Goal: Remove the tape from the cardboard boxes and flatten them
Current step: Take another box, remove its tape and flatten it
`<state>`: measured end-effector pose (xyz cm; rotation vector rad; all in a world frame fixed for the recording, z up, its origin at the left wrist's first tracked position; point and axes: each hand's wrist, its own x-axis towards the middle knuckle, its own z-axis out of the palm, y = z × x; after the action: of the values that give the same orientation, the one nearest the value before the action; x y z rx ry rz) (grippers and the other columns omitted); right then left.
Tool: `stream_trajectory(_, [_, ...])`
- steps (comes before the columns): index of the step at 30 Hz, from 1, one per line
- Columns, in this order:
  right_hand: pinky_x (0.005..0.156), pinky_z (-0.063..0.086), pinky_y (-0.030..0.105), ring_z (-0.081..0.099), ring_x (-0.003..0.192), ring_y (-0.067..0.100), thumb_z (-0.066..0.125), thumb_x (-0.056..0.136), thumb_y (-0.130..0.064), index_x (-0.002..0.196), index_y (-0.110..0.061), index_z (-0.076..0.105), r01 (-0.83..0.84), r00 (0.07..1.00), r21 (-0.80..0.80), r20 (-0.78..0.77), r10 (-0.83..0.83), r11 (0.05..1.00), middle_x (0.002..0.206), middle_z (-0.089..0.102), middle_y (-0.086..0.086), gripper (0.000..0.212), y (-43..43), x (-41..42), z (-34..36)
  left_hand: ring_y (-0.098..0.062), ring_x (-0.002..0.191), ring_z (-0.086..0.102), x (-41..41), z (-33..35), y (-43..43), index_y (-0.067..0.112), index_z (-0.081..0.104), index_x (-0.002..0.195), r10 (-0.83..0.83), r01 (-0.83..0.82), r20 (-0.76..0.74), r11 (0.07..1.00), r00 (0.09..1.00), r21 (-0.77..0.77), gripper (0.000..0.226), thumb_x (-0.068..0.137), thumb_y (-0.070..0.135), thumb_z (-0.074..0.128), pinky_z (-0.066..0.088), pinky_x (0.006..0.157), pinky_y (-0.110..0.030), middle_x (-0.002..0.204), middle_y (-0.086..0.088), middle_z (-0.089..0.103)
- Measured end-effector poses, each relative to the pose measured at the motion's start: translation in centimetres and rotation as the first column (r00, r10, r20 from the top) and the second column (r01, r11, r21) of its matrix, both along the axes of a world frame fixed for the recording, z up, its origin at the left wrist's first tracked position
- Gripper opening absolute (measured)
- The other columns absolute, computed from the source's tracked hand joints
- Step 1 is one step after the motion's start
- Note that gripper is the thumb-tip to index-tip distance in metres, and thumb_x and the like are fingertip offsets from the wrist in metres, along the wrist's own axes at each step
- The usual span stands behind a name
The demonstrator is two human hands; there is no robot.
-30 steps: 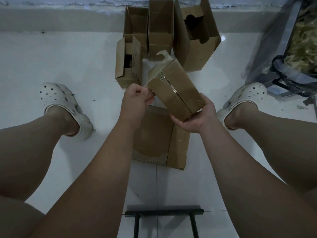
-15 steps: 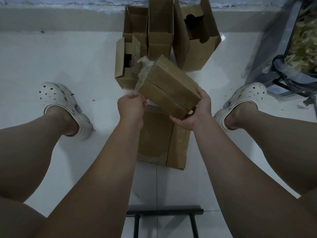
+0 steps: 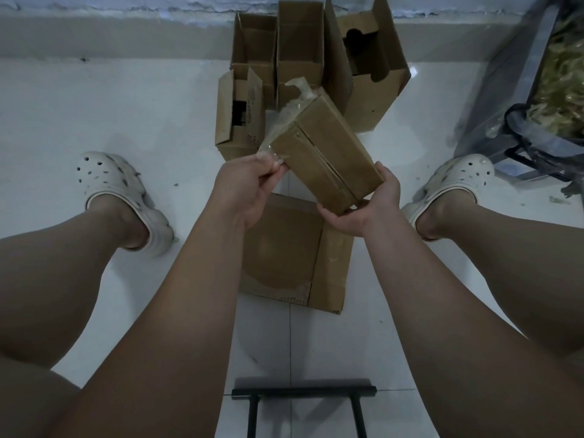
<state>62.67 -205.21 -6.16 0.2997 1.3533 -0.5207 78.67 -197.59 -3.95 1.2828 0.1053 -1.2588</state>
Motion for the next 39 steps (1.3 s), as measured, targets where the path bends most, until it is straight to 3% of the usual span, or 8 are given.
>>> stream_trajectory(9, [0.071,0.056,0.056,0.061,0.098,0.040,0.073,0.071,-0.057,0.115,-0.014,0.059,0.005,1.000,-0.155,0.022,-0.002,0.988,0.112,0.060,0.017,0.063,-0.7,-0.5,0.2,-0.028,0.105,0.065,0.0,0.4,0.2,0.000,0.038,0.138,-0.041,0.040,-0.008,0.995,0.999,-0.093,0.047,0.092,-0.007,0.048,0.055,0.087,-0.031,0.129,-0.025,0.052])
stream_trajectory(11, [0.070,0.056,0.054,0.062,0.100,0.038,0.072,0.073,-0.057,0.115,-0.019,0.059,-0.017,0.999,-0.253,0.031,0.026,0.967,0.114,0.060,0.015,0.058,-0.3,-0.3,-0.1,-0.023,0.094,0.069,-0.1,0.7,0.2,0.011,0.041,0.135,-0.116,0.086,0.253,0.988,0.960,0.126,0.042,0.095,0.016,0.055,0.057,0.080,-0.031,0.120,-0.018,0.059])
stream_trajectory(16, [0.077,0.057,0.047,0.063,0.107,0.028,0.066,0.079,-0.056,0.112,-0.028,0.062,-0.203,0.979,-0.448,-0.089,0.182,0.871,0.116,0.066,0.004,0.044,0.9,-0.3,-1.0,-0.024,0.082,0.067,1.2,-0.1,1.1,0.016,0.061,0.086,-0.764,0.143,0.518,0.603,0.385,0.785,0.059,0.094,0.063,0.026,0.050,0.082,-0.039,0.082,-0.007,0.070])
stream_trajectory(20, [0.078,0.058,0.042,0.067,0.105,0.020,0.063,0.080,-0.055,0.117,-0.029,0.065,-0.352,0.936,-0.571,-0.209,0.283,0.742,0.114,0.071,-0.001,0.045,2.4,-0.4,-1.8,-0.027,0.088,0.058,2.0,-1.1,1.6,0.012,0.059,0.104,-0.884,0.073,0.361,0.398,0.299,0.914,0.053,0.096,0.054,0.028,0.042,0.076,-0.036,0.103,-0.011,0.064])
stream_trajectory(23, [0.079,0.057,0.038,0.070,0.099,0.015,0.064,0.074,-0.057,0.111,-0.030,0.067,-0.339,0.940,-0.569,-0.234,0.248,0.749,0.108,0.073,-0.005,0.046,2.3,-0.6,-1.9,-0.032,0.102,0.053,2.2,-1.6,2.1,0.007,0.056,0.112,-0.871,0.080,0.437,0.464,0.224,0.882,0.036,0.097,0.035,0.039,0.036,0.076,-0.035,0.115,-0.016,0.056])
stream_trajectory(28, [0.088,0.055,0.042,0.065,0.110,0.019,0.064,0.072,-0.058,0.122,-0.029,0.063,-0.431,0.901,-0.591,-0.321,0.292,0.682,0.118,0.069,-0.003,0.058,1.8,-0.8,-2.0,-0.021,0.103,0.061,2.1,-0.6,1.3,0.013,0.066,0.109,-0.454,0.256,0.533,0.878,0.714,0.405,0.044,0.098,0.043,0.036,0.049,0.092,-0.038,0.106,-0.005,0.067])
stream_trajectory(32, [0.081,0.056,0.039,0.067,0.107,0.018,0.063,0.073,-0.058,0.123,-0.027,0.063,-0.426,0.902,-0.595,-0.333,0.273,0.681,0.116,0.070,-0.003,0.058,1.8,-0.7,-1.9,0.004,0.079,0.064,1.5,-0.2,1.5,0.015,0.069,0.111,-0.464,0.331,0.616,0.886,0.636,0.325,0.037,0.089,0.044,0.060,0.049,0.066,-0.012,0.086,0.015,0.070])
stream_trajectory(39, [0.097,0.050,0.049,0.060,0.114,0.019,0.065,0.070,-0.061,0.118,-0.027,0.064,-0.411,0.884,-0.529,-0.430,0.183,0.742,0.121,0.066,-0.005,0.058,1.4,-0.2,-1.9,-0.004,0.077,0.058,0.9,-0.9,1.5,0.017,0.070,0.099,-0.487,0.213,0.695,0.869,0.529,0.447,0.027,0.087,0.041,0.064,0.041,0.066,-0.017,0.084,0.007,0.065])
